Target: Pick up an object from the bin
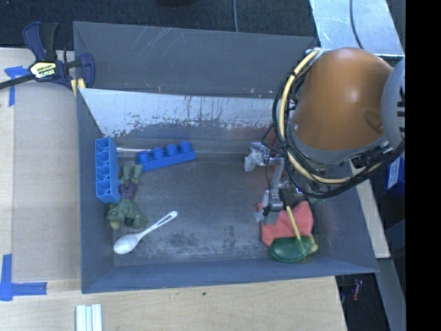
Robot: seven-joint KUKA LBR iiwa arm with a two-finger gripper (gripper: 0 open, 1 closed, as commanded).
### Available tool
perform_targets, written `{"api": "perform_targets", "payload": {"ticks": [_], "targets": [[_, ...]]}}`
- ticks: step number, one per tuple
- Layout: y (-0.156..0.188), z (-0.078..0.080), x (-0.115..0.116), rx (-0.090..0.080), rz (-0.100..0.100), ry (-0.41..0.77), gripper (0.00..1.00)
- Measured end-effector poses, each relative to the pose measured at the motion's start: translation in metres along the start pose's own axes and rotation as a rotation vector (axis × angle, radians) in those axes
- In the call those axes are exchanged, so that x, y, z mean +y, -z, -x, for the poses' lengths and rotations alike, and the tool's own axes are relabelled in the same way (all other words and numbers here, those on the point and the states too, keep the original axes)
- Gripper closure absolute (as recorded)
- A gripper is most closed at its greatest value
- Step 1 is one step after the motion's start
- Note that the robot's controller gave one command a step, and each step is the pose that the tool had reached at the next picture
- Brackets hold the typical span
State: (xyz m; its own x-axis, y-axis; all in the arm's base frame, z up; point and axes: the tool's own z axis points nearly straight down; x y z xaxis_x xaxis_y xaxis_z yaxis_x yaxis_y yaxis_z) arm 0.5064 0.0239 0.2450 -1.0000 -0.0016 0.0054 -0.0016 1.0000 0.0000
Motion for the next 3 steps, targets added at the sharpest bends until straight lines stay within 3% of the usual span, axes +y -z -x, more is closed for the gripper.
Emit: {"api": "perform_targets", "payload": {"ticks": [1,2,3], "targets": [[0.005,0.001,0.0,-0.009,0.0,-0.001,0.0],[-0.082,0.004,-0.062,-0.014,0.0,-0.038,0.0],[-0.099,0.021,-0.095,-0.016,0.005,-0.387,0.0]]}}
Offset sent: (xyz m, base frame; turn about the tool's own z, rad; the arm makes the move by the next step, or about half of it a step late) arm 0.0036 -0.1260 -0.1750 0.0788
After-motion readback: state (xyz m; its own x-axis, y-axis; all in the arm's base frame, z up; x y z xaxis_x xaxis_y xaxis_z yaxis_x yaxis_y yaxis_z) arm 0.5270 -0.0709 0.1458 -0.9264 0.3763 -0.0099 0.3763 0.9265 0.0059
